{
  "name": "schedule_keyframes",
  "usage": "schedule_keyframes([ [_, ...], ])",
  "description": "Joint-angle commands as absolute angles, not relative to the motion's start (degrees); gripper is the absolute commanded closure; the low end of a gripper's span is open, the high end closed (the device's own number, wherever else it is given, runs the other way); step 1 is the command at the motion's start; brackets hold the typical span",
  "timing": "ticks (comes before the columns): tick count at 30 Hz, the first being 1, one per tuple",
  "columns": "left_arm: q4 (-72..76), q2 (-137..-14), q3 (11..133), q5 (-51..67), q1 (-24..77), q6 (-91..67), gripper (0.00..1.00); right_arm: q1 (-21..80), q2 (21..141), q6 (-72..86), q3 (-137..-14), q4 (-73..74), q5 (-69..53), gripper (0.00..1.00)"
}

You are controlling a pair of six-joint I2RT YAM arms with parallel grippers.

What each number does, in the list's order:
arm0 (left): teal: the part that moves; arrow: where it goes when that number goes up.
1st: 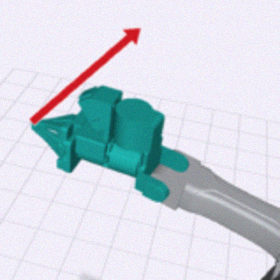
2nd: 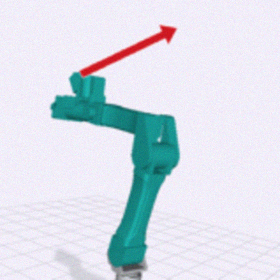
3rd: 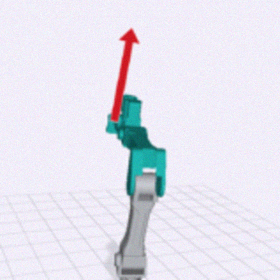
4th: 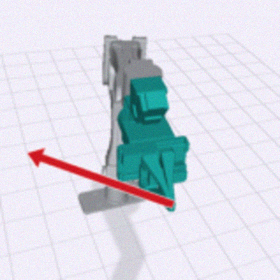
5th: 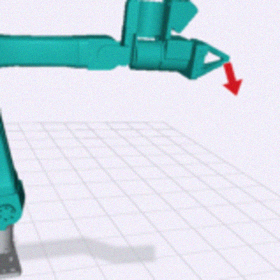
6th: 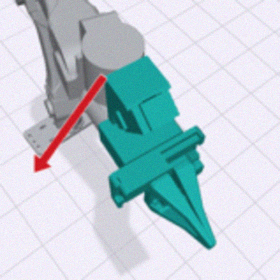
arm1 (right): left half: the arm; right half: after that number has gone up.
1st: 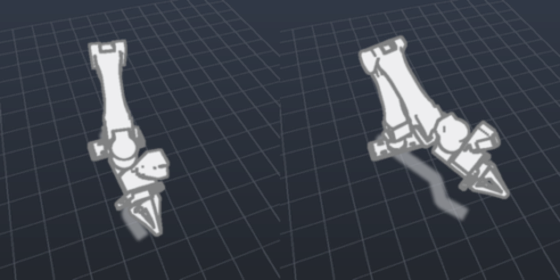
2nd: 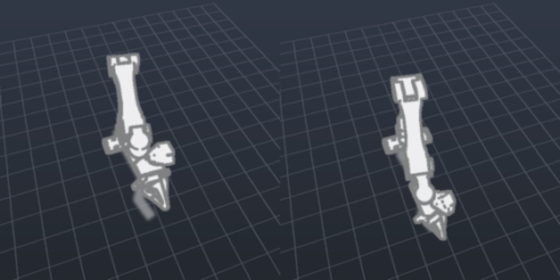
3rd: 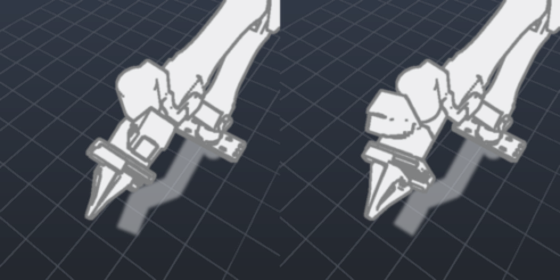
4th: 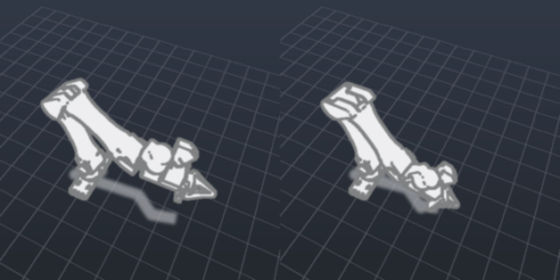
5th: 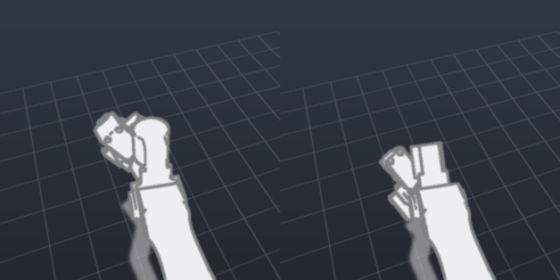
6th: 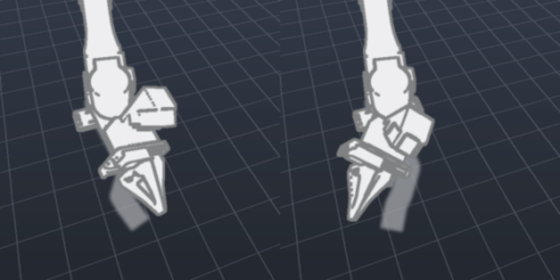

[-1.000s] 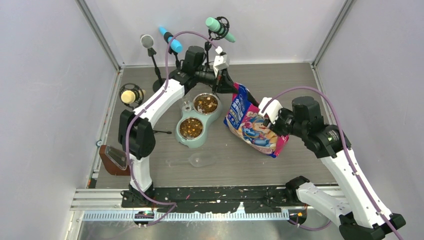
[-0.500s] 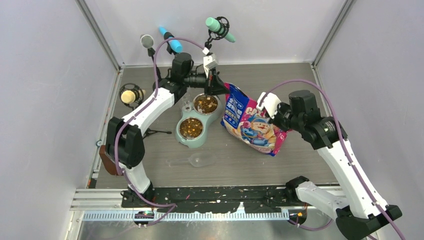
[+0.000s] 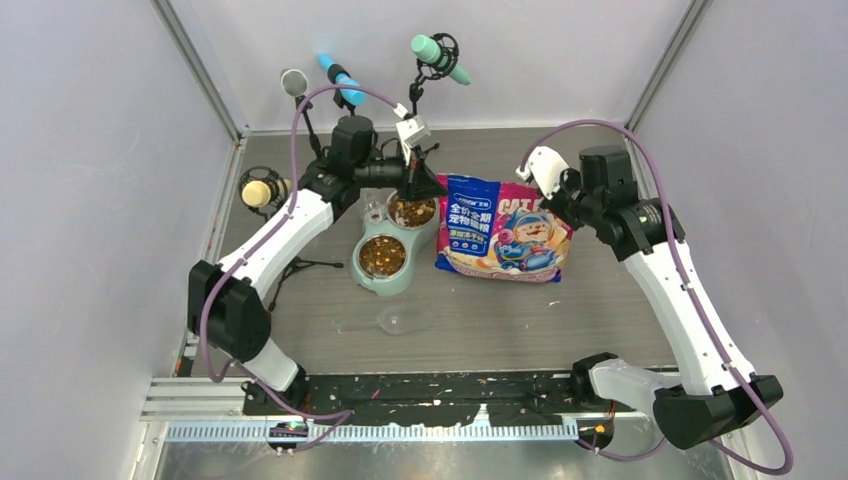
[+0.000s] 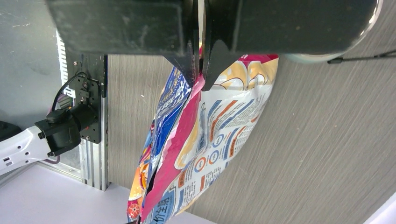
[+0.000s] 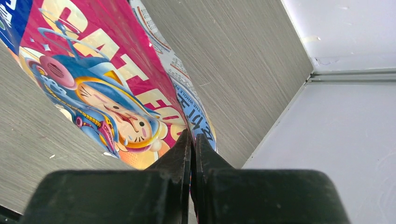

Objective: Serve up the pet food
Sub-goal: Adjust the pet food bag at the center of the board.

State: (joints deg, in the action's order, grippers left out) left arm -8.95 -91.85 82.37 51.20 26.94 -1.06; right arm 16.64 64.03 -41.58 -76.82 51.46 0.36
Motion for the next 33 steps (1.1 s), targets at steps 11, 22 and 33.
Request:
schedule_keyframes([
  [11, -13.28, -85.00, 82.71, 47.12, 24.98, 1.94, 0.87, 14.28, 63.08, -26.33, -76.32, 34.91, -15.81, 0.67],
  [22, -16.32, -85.85, 85.16, 44.11, 27.86, 4.46, 0.57, 14.33, 63.57, -14.15, -76.00, 37.75, -21.59, 0.42],
  [33, -17.32, -84.69, 85.39, 43.26, 27.81, 6.68, 0.54, 14.33, 63.66, -5.48, -80.06, 38.86, -12.60, 0.37],
])
